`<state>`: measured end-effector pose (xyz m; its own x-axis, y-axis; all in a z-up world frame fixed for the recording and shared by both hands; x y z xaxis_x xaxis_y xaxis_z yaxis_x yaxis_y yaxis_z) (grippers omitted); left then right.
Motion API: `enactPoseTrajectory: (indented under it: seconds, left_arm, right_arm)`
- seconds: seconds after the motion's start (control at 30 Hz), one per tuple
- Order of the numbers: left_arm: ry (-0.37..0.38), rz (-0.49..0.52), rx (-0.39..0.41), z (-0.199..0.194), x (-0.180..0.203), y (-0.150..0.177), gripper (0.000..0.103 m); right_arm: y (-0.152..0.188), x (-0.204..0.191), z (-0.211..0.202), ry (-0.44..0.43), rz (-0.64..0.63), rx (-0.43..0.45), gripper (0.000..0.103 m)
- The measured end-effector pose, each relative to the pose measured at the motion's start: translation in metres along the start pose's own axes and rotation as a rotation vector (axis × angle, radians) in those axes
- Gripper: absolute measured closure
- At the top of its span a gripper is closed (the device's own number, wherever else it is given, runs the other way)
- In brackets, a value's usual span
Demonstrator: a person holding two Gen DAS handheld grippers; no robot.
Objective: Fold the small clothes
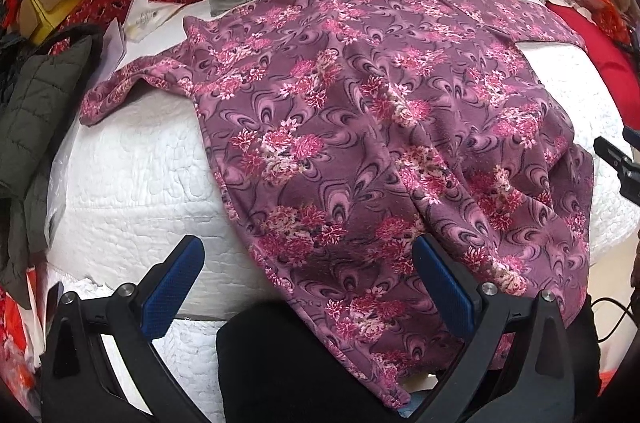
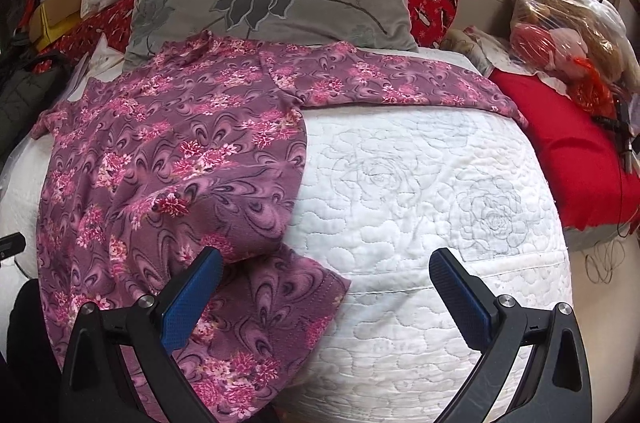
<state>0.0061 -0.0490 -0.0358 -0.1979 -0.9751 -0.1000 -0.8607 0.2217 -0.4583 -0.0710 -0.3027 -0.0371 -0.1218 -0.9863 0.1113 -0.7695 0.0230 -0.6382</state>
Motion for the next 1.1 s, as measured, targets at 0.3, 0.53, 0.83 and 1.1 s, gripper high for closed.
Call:
enactPoseTrajectory:
  seconds: [0.3,0.53,0.83,1.1]
  left_arm:
    - [0.035,-0.048,0.033,-0.005,-0.004,-0.012,0.000]
    - [0.069,-0.080,0.052,-0.006,-0.012,-0.014,0.000]
    - [0.084,-0.115,0.074,-0.004,-0.024,-0.011,0.000]
    - [0.090,-0.124,0.074,0.001,-0.032,-0.008,0.000]
  right_arm:
    - [0.000,-0.003,0.001,-0.004,-0.011,-0.017,0.000]
    - [-0.003,-0.005,-0.009,0.013,-0.021,-0.021,0.000]
    - [-0.011,-0.008,-0.020,0.007,0.008,-0.024,0.000]
    - [-0.013,-0.017,-0.026,0.018,-0.020,-0.032,0.000]
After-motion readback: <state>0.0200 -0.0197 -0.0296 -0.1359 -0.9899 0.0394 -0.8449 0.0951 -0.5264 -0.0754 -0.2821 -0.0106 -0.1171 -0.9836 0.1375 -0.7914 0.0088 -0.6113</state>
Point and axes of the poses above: each gripper's, at about its wrist camera, not at the fingertips, and z roughly the way its jaws point, x to its right, y to its underside, the point moved 5 cm from there along z, roughly the way its jaws point, and after that the axes turned 7 degrees about -z, right-handed, at the moved point
